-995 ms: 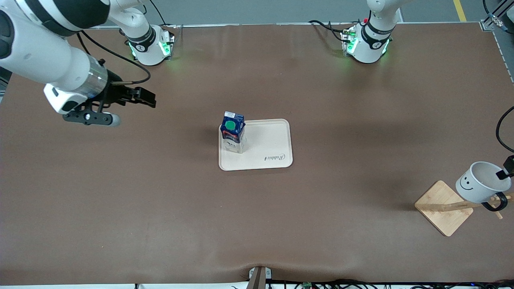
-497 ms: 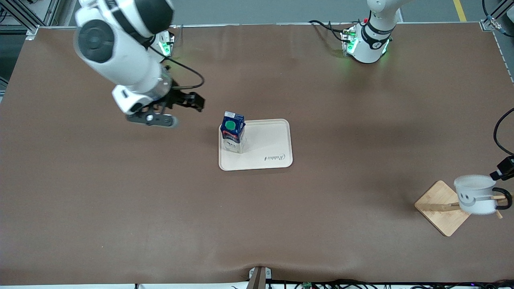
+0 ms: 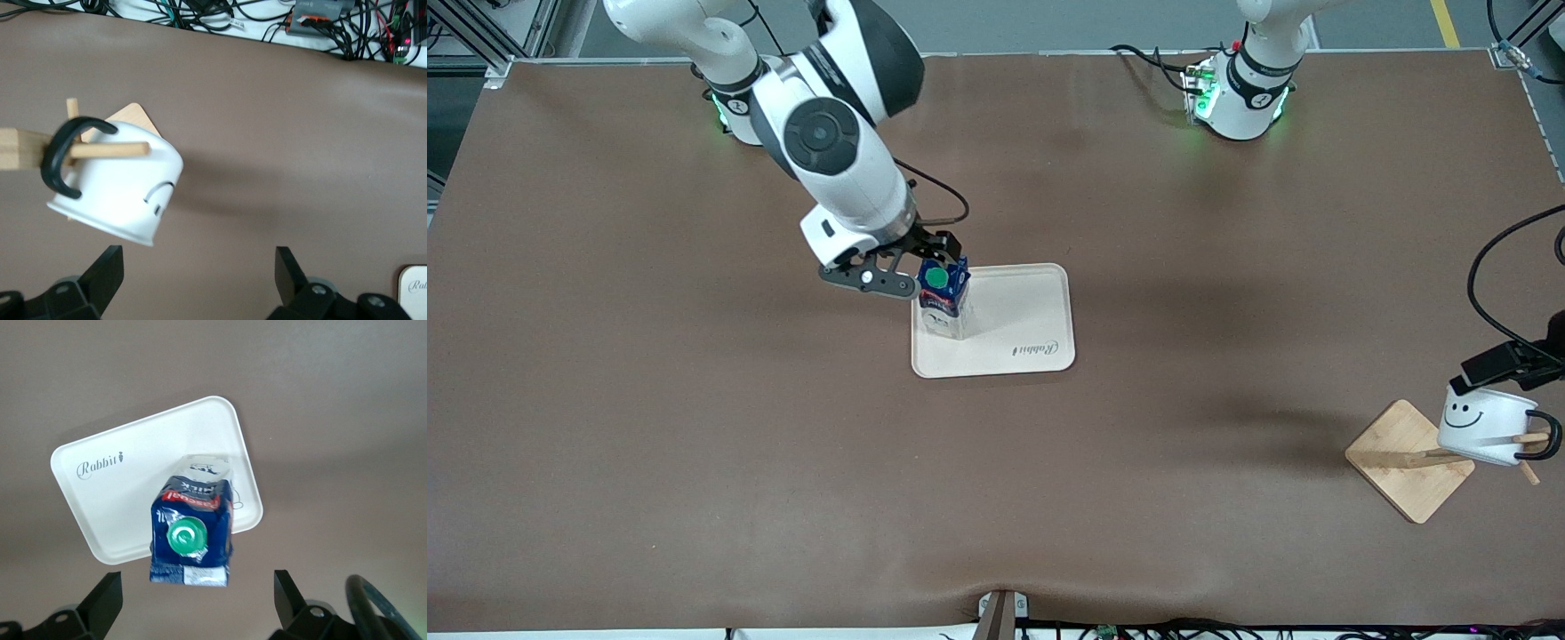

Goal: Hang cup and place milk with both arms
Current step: 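Grasp the blue milk carton with the right gripper while the left gripper releases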

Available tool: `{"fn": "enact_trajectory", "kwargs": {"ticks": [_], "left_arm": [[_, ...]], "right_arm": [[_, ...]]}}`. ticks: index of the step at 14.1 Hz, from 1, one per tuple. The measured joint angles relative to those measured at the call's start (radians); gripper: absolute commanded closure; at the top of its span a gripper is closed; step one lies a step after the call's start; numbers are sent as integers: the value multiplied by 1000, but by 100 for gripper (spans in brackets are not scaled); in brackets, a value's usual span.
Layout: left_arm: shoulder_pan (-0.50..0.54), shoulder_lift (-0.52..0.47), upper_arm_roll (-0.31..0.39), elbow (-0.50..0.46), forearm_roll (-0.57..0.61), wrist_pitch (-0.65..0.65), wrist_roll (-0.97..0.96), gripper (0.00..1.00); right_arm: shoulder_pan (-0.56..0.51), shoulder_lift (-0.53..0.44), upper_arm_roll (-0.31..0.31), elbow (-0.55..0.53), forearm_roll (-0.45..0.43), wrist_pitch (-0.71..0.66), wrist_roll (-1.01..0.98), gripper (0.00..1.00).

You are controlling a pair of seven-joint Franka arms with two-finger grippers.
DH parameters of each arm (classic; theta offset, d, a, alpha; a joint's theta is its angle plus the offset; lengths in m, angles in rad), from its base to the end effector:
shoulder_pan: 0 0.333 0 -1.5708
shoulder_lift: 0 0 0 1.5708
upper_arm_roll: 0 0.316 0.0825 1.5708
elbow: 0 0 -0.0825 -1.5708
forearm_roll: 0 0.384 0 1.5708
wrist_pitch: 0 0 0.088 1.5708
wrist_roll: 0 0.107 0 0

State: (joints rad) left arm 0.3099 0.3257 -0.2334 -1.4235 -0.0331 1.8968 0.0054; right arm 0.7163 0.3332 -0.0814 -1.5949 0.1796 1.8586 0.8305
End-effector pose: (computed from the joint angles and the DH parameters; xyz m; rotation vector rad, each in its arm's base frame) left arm 0.6693 0.0716 0.5314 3.0297 0.1469 0.2438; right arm 0.5122 0.4015 0.4362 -3.0482 0.3815 0.2255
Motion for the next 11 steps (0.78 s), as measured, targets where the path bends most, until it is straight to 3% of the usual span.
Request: {"fn": "enact_trajectory", "kwargs": {"ticks": [7, 11], "left_arm": [[-47, -64, -10, 4, 87, -148, -29, 0], [-46, -77, -90, 5, 219, -209, -27, 0]], "right_arm": [[29, 68, -2, -68, -2, 123, 48, 0], [39, 74, -2, -87, -2, 132, 53, 0]]}}
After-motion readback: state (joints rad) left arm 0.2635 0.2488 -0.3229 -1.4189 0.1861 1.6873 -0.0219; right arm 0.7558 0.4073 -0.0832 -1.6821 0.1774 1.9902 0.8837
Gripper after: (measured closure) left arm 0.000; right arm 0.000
